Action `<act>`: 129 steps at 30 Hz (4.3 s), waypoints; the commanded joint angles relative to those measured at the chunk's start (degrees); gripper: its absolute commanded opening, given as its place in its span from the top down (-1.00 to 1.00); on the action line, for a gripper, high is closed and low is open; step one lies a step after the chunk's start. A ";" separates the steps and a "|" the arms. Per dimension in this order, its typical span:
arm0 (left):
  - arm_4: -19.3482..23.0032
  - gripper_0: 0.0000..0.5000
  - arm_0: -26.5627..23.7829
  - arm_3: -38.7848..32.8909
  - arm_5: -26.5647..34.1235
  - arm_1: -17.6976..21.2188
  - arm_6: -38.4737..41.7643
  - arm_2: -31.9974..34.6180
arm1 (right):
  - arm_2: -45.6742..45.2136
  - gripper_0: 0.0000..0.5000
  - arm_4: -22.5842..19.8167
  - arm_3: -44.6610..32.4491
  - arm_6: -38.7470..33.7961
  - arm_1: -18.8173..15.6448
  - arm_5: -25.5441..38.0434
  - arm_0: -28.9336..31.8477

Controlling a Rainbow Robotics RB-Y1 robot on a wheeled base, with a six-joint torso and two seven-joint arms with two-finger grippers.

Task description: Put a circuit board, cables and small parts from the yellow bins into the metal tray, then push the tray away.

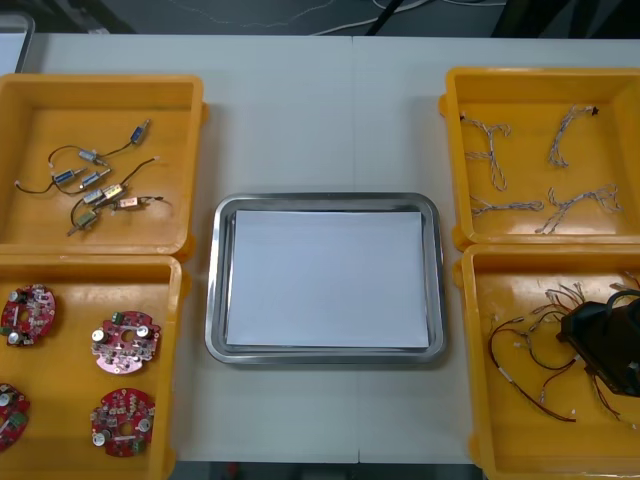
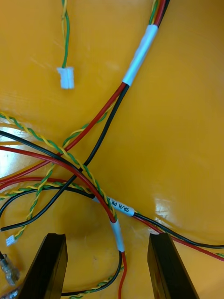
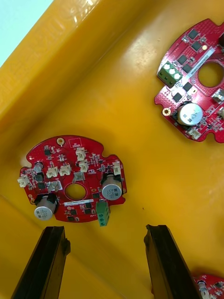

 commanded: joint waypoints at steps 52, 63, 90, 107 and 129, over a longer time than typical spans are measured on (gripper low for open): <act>-8.33 -1.00 -5.35 6.66 1.58 -9.76 -3.88 -2.29 | 1.71 1.00 -1.06 -1.76 -1.14 -0.32 -4.22 0.95; -8.77 -1.00 -5.87 5.78 3.08 -9.67 -4.06 -2.29 | -1.54 1.00 -1.85 -8.26 -0.26 -0.94 7.20 -3.09; -11.40 -1.00 -5.52 8.59 -1.58 -10.02 -4.94 -4.57 | -11.56 1.00 -11.17 -23.12 13.36 -5.77 21.23 -7.49; -12.46 1.00 -6.05 9.74 -2.63 -10.02 -5.11 -4.92 | -11.39 1.00 -15.65 -23.29 29.10 -6.21 21.23 -17.59; -9.47 1.00 -11.32 0.24 9.06 -6.60 -3.79 -2.46 | -10.33 1.00 -18.64 -28.57 25.84 -6.74 21.23 -16.01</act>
